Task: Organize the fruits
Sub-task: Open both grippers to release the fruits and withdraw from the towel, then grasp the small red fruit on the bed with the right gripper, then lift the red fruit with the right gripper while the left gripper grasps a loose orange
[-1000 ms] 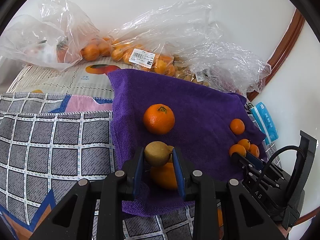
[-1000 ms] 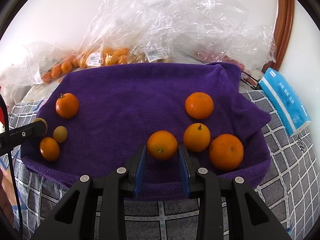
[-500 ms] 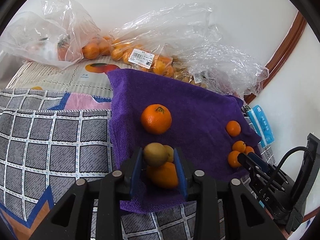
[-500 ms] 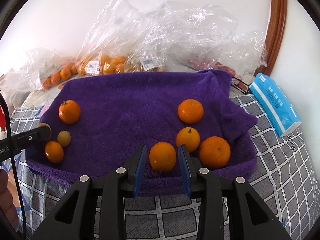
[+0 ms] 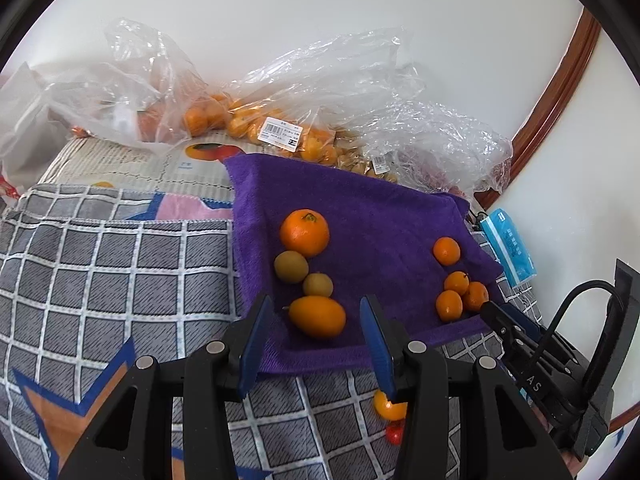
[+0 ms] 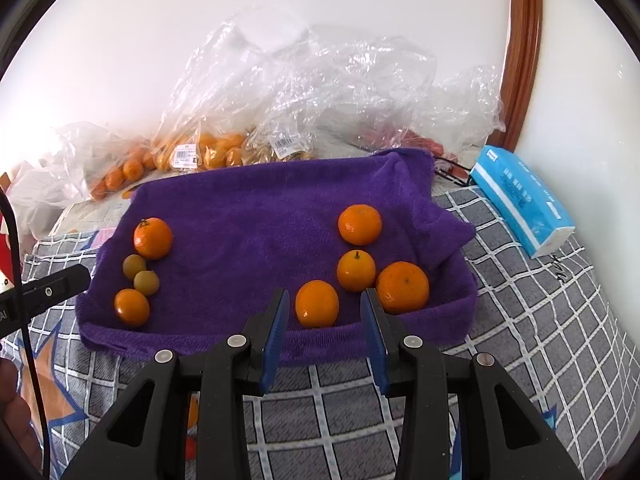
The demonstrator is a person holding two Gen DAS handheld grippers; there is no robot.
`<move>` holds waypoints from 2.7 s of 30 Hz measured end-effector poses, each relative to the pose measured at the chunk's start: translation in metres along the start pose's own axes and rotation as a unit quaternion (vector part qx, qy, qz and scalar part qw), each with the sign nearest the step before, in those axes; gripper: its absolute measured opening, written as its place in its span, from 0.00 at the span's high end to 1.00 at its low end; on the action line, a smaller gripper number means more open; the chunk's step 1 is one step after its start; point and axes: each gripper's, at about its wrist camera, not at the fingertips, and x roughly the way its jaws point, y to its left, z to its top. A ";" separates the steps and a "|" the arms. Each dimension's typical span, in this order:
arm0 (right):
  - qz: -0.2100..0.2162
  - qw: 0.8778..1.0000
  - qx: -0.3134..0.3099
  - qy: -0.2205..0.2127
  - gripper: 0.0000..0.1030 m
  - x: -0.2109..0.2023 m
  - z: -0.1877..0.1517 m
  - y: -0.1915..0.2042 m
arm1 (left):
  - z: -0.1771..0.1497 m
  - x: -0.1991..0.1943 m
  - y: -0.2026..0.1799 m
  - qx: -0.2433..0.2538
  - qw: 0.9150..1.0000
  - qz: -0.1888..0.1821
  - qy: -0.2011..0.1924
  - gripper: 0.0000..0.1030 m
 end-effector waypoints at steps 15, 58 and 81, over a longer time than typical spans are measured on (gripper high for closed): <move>0.011 0.999 0.035 0.022 0.64 -0.028 -0.027 -0.001 | -0.041 -0.037 0.029 -0.012 1.000 0.028 -0.001 0.58; 0.168 0.982 -0.059 0.064 0.77 -0.022 -0.086 0.064 | -0.094 -0.056 0.048 -0.033 0.994 0.095 0.033 0.58; 0.090 0.995 -0.013 0.046 0.77 -0.038 -0.082 -0.027 | -0.115 -0.033 0.019 -0.003 0.994 0.110 0.026 0.35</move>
